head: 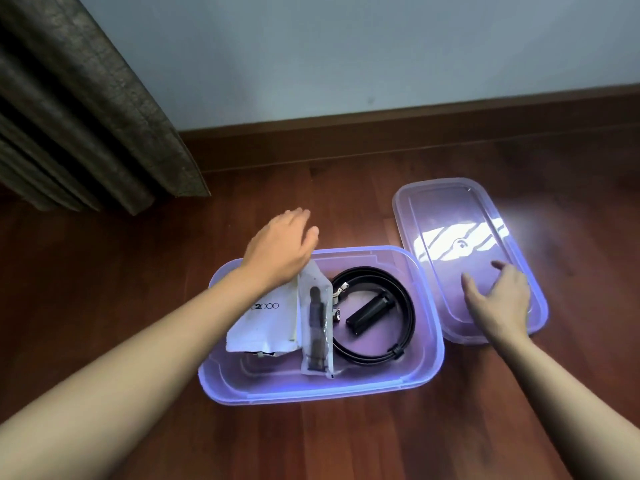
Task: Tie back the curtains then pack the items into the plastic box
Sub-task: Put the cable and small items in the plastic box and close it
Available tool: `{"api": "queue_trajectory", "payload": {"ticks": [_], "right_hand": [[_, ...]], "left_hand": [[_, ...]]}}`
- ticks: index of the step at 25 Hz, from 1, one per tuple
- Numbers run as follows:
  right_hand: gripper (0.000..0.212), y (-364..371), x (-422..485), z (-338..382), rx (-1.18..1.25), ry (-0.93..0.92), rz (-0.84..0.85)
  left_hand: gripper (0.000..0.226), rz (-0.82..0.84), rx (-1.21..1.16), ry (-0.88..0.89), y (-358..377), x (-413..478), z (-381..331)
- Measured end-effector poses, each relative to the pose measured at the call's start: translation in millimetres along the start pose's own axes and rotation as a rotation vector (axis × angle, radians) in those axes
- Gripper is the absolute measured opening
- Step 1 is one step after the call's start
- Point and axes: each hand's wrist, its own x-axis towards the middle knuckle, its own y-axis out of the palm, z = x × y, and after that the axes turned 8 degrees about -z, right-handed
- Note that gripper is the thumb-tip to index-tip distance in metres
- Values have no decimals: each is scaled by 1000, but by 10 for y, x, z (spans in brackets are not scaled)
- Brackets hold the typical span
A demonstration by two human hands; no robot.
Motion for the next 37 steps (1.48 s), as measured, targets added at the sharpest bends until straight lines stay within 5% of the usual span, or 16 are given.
{"api": "queue_trajectory", "payload": {"ticks": [3,5,9,16,22,25,28,30,32,34,37], "right_hand": [[100,-79,74,-318,-294,91,77],[120,-120,100,-432,-356,167,130],[127,-103,230,-411,-304,311,149],[107,-175,399,-550,-182,409,100],[53,-247,458,-584,168,349,-103],[44,-357,526,-406,504,362,-170],[14,-567,554,-168,780,358,-147],[6,-705,535,37,986,347,2],[12,-783,518,261,1081,330,245],[16,-781,485,452,999,273,451],[28,-662,349,688,793,132,701]], "left_hand": [[48,312,52,-61,132,72,133],[51,320,124,-93,207,60,201],[54,215,179,-38,287,46,259],[45,153,186,13,320,52,285],[51,192,105,-13,254,40,277],[63,144,-130,-75,177,56,352],[56,-12,-289,-149,29,14,430],[55,-52,-379,-216,-52,0,437],[59,-58,-740,-440,-158,3,397],[70,10,-1220,-676,-319,-11,375],[77,76,-1608,-740,-600,-157,512]]}}
